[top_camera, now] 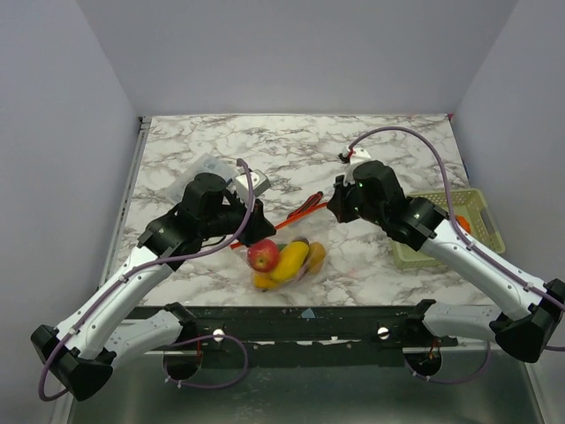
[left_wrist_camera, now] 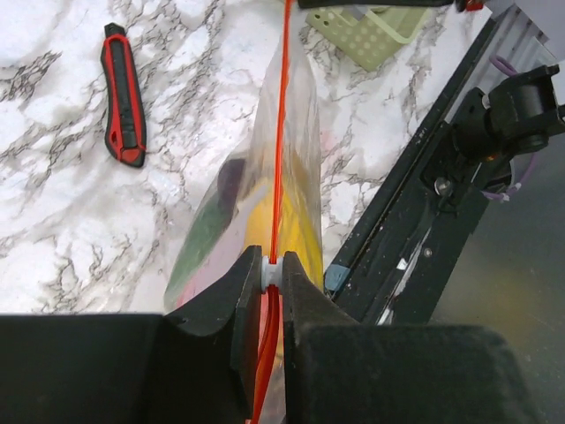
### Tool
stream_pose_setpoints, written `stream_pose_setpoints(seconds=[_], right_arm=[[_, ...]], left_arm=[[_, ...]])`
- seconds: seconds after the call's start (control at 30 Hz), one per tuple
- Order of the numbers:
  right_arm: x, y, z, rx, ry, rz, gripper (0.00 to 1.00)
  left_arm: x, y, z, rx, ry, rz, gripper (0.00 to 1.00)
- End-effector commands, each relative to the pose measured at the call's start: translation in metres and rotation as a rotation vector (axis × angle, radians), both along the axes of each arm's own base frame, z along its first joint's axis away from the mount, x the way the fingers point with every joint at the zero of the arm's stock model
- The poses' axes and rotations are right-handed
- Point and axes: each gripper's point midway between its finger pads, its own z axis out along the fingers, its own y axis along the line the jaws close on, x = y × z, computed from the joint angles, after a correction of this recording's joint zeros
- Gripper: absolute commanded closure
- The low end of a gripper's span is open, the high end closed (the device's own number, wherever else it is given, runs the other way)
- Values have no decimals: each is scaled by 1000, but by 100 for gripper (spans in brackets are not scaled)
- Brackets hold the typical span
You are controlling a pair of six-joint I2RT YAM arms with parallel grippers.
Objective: Place the food in the zip-top bag and seal the zipper
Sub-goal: Zip the zipper food storage bag at the center of the board, then place the zipper food storage bag at the center of the board.
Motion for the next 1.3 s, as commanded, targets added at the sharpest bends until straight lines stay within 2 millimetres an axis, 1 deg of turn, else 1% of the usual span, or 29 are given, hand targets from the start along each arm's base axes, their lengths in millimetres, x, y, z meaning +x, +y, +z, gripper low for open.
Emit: stream_pose_setpoints(seconds=[0.0,0.13,0.33,0.4,0.5,0.53,0.6,0.7,0.77,0.87,0.93,0.97,1.07,1.13,1.27], right_arm=[[24,-63,4,-122,-98,-318,100],[21,-73,-1,-145,-104,-346,100],[18,-80,-12,-188,-71,-370,100],[19,-85,-14,-212,-70,-395,100],[19,-90,-15,-236,-58,-417,100],[18,-89,-14,-232,-56,-412,100],[16,-87,-16,-229,-48,-393,100],[16,-82,-22,-226,-27,-383,100],[19,-78,-26,-226,-22,-380,100],[30,-69,-30,-231,-14,-390,100],[41,-68,-36,-263,1,-416,100],[46,-70,-40,-286,14,-437,100],[59,-92,-56,-389,51,-549,100],[58,-107,-61,-436,60,-594,100],[42,-136,-83,-489,111,-619,100]], left_arm=[[-10,26,-22,94,89,96,98],[-11,33,-31,109,125,154,98],[-7,52,-41,159,149,274,96],[-4,60,-43,179,156,319,96],[0,70,-47,213,167,385,94],[2,73,-49,223,168,402,92],[6,76,-52,233,164,425,80],[11,75,-45,213,137,428,49],[14,74,-32,187,103,431,35],[21,79,-9,148,42,476,18],[22,81,6,117,4,494,13],[21,82,13,100,-12,494,12],[16,84,23,72,-37,482,10],[12,86,23,73,-43,476,9],[9,89,17,79,-39,475,8]])
